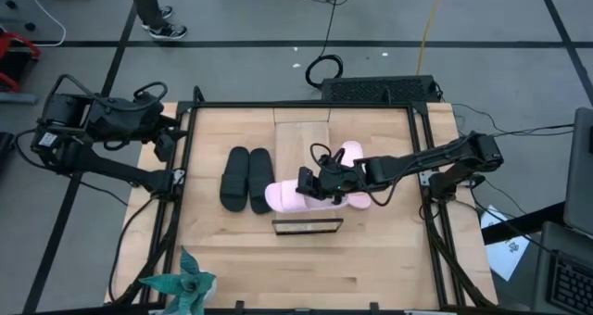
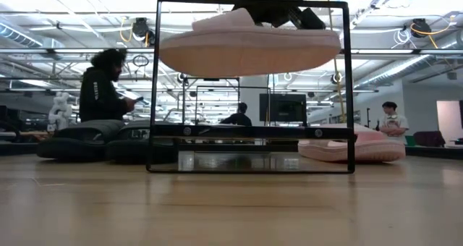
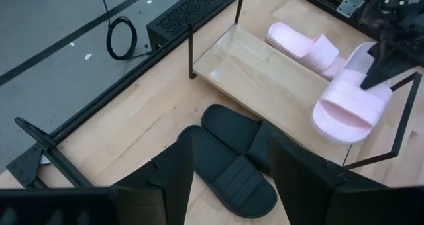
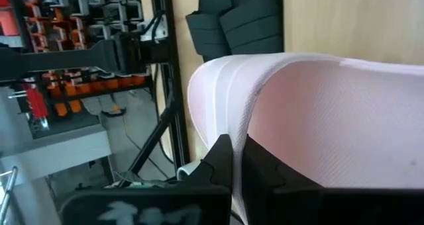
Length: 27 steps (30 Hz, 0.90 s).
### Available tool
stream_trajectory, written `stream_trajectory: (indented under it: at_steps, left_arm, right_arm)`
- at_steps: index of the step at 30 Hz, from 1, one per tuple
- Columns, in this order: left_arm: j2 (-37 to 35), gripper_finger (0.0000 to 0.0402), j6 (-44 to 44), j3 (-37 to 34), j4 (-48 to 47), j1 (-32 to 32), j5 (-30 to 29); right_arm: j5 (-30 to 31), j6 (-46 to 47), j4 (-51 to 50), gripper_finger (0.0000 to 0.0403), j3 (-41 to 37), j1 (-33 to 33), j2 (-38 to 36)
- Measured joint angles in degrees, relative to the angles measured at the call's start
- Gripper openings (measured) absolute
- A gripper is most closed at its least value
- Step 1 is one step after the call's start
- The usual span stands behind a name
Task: Pick and place slides into the shelf
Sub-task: Put the right pink slipper on the shelf
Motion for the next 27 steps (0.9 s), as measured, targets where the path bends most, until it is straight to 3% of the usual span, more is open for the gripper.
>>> stream_trajectory:
  at_steps: [16, 27]
  left_arm:
    - [0.01, 0.0193, -0.02, 0.00, 0.00, -0.02, 0.00]
    - [0.01, 0.0193, -0.07, 0.00, 0.00, 0.01, 0.00]
  right_arm:
    - [-1.54, 3.72, -1.50, 0.0000, -2.38, -0.02, 0.00]
    - [-2.86, 9.05, 9.53, 0.0000, -11.39, 0.91, 0.00]
